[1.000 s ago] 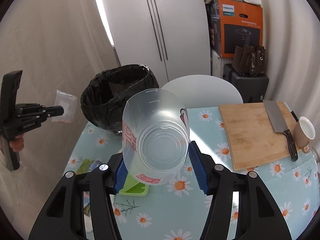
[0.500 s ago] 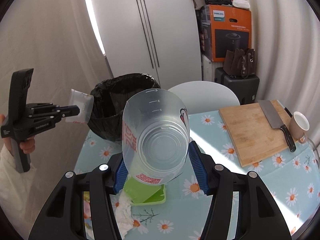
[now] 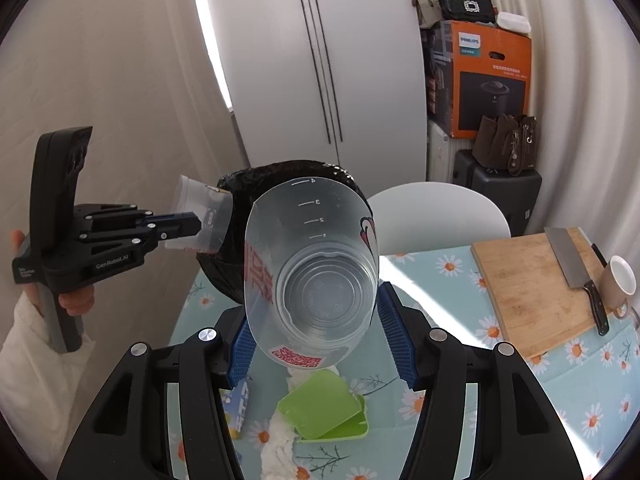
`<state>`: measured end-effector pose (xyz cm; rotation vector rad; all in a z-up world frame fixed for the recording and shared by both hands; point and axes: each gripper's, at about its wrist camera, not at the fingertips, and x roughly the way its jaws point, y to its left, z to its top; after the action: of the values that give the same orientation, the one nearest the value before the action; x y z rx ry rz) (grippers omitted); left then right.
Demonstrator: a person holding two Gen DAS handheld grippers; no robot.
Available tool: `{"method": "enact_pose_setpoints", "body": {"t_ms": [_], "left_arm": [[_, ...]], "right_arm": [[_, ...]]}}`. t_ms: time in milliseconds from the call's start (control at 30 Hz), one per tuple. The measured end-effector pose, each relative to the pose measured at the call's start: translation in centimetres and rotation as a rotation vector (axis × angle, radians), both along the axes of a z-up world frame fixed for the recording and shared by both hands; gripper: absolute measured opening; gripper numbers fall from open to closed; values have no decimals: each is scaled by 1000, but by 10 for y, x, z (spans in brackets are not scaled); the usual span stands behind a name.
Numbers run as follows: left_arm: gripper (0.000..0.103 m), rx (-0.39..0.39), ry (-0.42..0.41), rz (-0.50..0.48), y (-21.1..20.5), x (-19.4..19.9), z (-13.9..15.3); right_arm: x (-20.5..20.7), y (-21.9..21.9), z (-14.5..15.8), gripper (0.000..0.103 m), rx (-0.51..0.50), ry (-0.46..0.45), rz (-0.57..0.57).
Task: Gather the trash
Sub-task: 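Lift and carry the clear wrapper and clear cup over the trash bin, then open the left tool over the bin while the right tool releases the clear cup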
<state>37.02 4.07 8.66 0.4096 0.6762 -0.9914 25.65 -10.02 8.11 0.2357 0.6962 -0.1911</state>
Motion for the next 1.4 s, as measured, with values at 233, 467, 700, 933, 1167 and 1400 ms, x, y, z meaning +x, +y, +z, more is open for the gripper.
{"method": "enact_pose_setpoints", "body": {"t_ms": [233, 467, 700, 933, 1167, 1400], "left_arm": [[3, 7, -12, 5, -7, 13, 2], [3, 4, 10, 3, -14, 35, 2], [12, 27, 4, 38, -17, 54, -6], [97, -29, -18, 66, -2, 57, -10], [97, -70, -48, 229, 36, 49, -16], [97, -68, -34, 263, 60, 35, -31]], "right_arm": [[37, -1, 7, 53, -21, -8, 46], [75, -2, 18, 53, -41, -20, 102], [116, -10, 10, 53, -6, -16, 147], [144, -16, -8, 75, 3, -8, 128], [126, -31, -25, 88, 8, 21, 48], [94, -35, -39, 94, -50, 49, 7]]}}
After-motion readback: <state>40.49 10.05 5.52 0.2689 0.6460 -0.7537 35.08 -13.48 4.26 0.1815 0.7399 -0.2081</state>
